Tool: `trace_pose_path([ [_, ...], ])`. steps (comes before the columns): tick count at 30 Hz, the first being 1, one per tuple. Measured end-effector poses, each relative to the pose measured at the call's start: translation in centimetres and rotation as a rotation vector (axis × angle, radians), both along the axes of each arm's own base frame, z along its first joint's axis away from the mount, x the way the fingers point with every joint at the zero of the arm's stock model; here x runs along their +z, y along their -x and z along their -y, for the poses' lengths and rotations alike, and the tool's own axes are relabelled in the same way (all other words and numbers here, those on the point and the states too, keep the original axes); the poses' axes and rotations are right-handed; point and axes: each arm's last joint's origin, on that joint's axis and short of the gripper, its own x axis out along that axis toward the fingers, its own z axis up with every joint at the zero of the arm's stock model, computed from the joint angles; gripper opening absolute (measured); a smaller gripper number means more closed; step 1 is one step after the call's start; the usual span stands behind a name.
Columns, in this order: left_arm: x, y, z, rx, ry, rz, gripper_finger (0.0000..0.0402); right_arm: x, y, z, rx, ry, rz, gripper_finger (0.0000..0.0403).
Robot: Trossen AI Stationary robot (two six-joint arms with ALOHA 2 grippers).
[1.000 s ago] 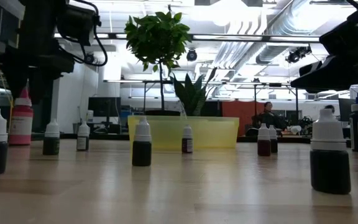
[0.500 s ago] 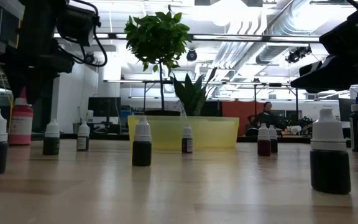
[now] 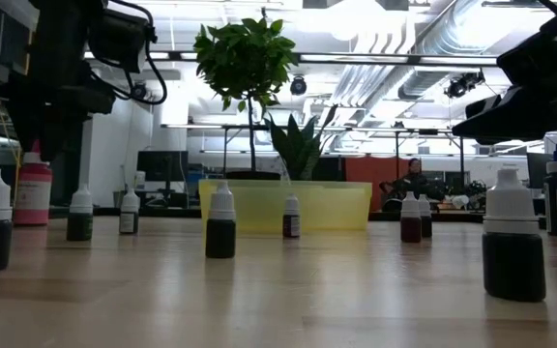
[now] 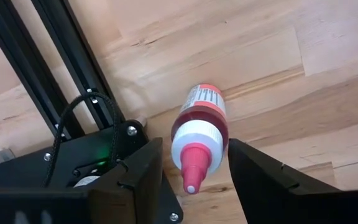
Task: Pick & Place food coloring
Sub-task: Put the large pink food coloring bottle into the yellow bin
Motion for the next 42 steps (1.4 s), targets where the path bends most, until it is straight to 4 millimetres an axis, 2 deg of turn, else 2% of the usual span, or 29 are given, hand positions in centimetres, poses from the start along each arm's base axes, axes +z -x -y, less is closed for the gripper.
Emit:
trace_pose_path([
  [19, 0.0, -0.1, 0.0, -0.018, 0.004, 0.005, 0.0174, 0.0, 0.0, 0.0, 0.000, 0.000, 0.000, 0.0000],
  [25, -1.6, 0.0, 0.2, -0.016, 0.048, 0.022, 0.0174, 0.0, 0.0, 0.0, 0.000, 0.000, 0.000, 0.0000],
  [35, -1.5, 0.2, 0.2, -0.028, 0.044, 0.042, 0.0173, 0.0, 0.0, 0.0, 0.000, 0.000, 0.000, 0.0000],
  [42, -1.4, 0.1, 0.3, -0.043, 0.065, 0.053, 0.0121, 0.0, 0.0, 0.0, 0.000, 0.000, 0.000, 0.0000],
])
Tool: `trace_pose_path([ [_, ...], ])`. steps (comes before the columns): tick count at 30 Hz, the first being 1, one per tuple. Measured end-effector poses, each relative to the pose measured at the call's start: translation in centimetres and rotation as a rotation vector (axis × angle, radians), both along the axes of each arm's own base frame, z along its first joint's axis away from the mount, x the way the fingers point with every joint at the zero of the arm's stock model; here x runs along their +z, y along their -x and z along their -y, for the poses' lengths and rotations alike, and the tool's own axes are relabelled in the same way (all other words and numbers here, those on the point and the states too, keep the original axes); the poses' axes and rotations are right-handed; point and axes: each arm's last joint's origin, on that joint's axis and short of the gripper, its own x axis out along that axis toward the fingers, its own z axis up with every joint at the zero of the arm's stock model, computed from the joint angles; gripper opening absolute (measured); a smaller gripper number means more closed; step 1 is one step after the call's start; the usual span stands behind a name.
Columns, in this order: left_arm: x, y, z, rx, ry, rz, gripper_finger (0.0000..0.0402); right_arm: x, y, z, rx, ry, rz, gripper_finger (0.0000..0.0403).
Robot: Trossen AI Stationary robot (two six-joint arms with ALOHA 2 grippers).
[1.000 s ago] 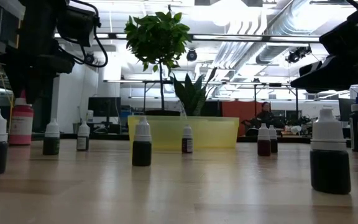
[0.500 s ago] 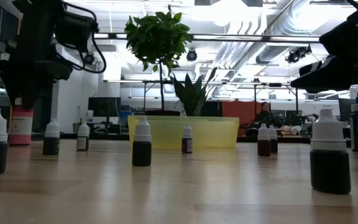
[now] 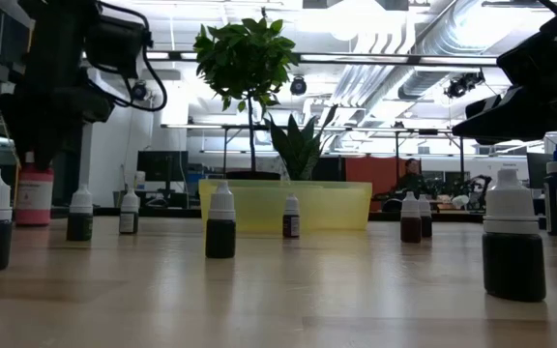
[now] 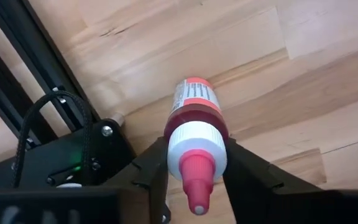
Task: Pick & Place food coloring
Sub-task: Put the large pink food coloring bottle into the yellow bin
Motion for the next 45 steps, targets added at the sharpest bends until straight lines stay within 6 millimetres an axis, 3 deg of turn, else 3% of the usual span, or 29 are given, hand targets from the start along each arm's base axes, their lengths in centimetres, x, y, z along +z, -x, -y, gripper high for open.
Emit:
trace_pose_path([
  [4, 0.0, 0.0, 0.0, -0.010, 0.004, 0.000, 0.0098, 0.0, 0.0, 0.0, 0.000, 0.000, 0.000, 0.0000],
  [11, 1.1, -0.5, -0.1, -0.031, 0.017, 0.042, 0.0101, 0.0, 0.0, 0.0, 0.000, 0.000, 0.000, 0.0000],
  [22, 6.3, -2.8, -0.7, -0.117, -0.028, 0.230, 0.0102, 0.0, 0.0, 0.0, 0.000, 0.000, 0.000, 0.0000],
  [29, 9.1, -7.2, -1.8, -0.312, -0.048, 0.222, 0.0102, 0.0, 0.0, 0.0, 0.000, 0.000, 0.000, 0.0000],
  [41, 10.8, -17.2, -1.9, -0.796, -0.122, 0.108, 0.0103, 0.0, 0.0, 0.0, 0.000, 0.000, 0.000, 0.0000],
  [45, 10.9, -18.9, -1.6, -0.897, -0.189, 0.069, 0.0103, 0.0, 0.0, 0.0, 0.000, 0.000, 0.001, 0.0000],
])
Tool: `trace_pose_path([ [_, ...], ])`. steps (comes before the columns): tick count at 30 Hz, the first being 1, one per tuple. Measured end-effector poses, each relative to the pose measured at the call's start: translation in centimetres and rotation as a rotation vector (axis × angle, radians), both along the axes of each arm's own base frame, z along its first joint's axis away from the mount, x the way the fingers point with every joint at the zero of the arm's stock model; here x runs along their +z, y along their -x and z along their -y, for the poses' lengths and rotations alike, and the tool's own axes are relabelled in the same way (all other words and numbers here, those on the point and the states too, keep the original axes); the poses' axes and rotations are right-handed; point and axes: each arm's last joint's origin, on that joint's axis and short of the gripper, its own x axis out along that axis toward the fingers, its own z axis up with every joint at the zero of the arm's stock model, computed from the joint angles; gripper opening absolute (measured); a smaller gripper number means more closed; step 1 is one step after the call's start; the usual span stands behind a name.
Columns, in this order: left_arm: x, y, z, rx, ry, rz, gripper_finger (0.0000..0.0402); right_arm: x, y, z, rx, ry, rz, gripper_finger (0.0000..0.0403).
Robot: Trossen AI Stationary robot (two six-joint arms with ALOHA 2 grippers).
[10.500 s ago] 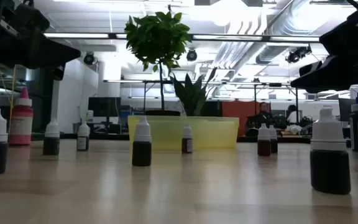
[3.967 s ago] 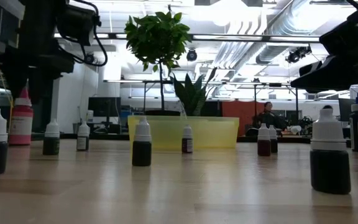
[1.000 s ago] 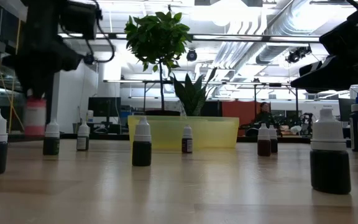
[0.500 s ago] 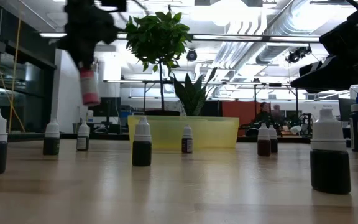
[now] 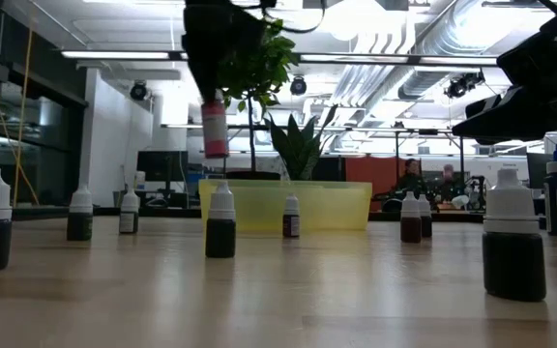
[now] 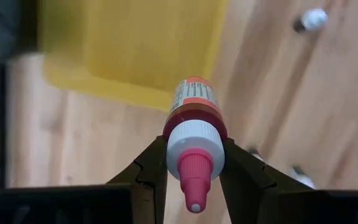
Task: Pick & Place food coloring
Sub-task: Put the large pink food coloring bottle into the yellow bin
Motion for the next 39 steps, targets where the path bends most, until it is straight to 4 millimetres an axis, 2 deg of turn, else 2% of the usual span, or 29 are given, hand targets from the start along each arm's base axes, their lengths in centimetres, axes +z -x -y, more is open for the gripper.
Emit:
trace_pose_path([
  [3, -0.5, -0.8, -0.2, 0.196, -0.045, 0.013, 0.0103, 0.0, 0.0, 0.0, 0.000, 0.000, -0.001, 0.0000],
  [7, -1.2, -1.4, -1.0, 0.418, 0.000, 0.054, 0.0103, 0.0, 0.0, 0.0, 0.000, 0.000, -0.001, 0.0000],
  [11, -2.6, -2.2, -2.3, 0.509, 0.028, 0.048, 0.0103, 0.0, 0.0, 0.0, 0.000, 0.000, 0.000, 0.0000],
  [21, -4.6, -2.3, -6.8, 0.817, 0.088, 0.052, 0.0103, 0.0, 0.0, 0.0, 0.000, 0.000, -0.001, 0.0000],
  [26, -5.7, -2.9, -8.2, 0.902, 0.101, 0.088, 0.0103, 0.0, 0.0, 0.0, 0.000, 0.000, -0.001, 0.0000],
  [32, -7.5, -3.1, -9.8, 0.966, 0.115, 0.048, 0.0103, 0.0, 0.0, 0.0, 0.000, 0.000, -0.001, 0.0000],
  [39, -7.7, -2.8, -11.1, 1.063, 0.037, 0.078, 0.0103, 0.0, 0.0, 0.0, 0.000, 0.000, -0.001, 0.0000],
])
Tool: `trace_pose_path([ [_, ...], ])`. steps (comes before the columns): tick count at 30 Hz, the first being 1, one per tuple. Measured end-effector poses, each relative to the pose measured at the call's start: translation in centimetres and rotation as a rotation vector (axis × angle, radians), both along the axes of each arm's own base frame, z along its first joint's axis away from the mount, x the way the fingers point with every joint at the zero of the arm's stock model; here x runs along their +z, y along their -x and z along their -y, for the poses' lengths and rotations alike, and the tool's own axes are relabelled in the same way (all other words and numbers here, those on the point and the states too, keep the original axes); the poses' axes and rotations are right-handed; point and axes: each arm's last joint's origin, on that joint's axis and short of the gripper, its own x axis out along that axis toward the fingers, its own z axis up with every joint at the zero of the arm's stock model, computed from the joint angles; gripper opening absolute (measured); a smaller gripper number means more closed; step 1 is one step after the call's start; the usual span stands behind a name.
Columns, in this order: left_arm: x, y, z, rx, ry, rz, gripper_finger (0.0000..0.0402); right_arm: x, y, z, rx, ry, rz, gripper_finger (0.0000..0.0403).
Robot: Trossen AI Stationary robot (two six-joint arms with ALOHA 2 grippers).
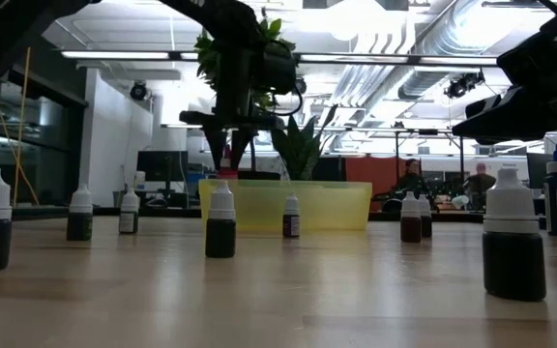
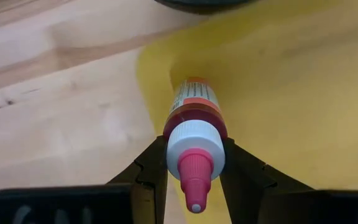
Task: Pick & Place food coloring
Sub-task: Put the large pink food coloring bottle into the yellow bin, then put the large purple food coloring bottle into the yellow bin
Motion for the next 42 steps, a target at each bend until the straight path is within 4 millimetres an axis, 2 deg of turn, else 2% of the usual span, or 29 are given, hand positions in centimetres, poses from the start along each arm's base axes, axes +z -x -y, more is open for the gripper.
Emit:
trace_pose_path([
  [9, -0.3, 0.1, -0.6, 0.029, 0.005, 0.007, 0.0107, 0.0, 0.0, 0.0, 0.000, 0.000, 0.000, 0.0000],
  [19, -0.3, 0.1, -0.6, 0.014, 0.006, 0.003, 0.0153, 0.0, 0.0, 0.0, 0.000, 0.000, 0.000, 0.0000],
  [28, -0.3, 0.1, -0.5, -0.001, 0.008, -0.003, 0.0163, 0.0, 0.0, 0.0, 0.000, 0.000, 0.000, 0.0000],
  [42, 0.0, -1.0, 1.4, -0.114, -0.008, 0.017, 0.0164, 0.0, 0.0, 0.0, 0.000, 0.000, 0.000, 0.0000],
])
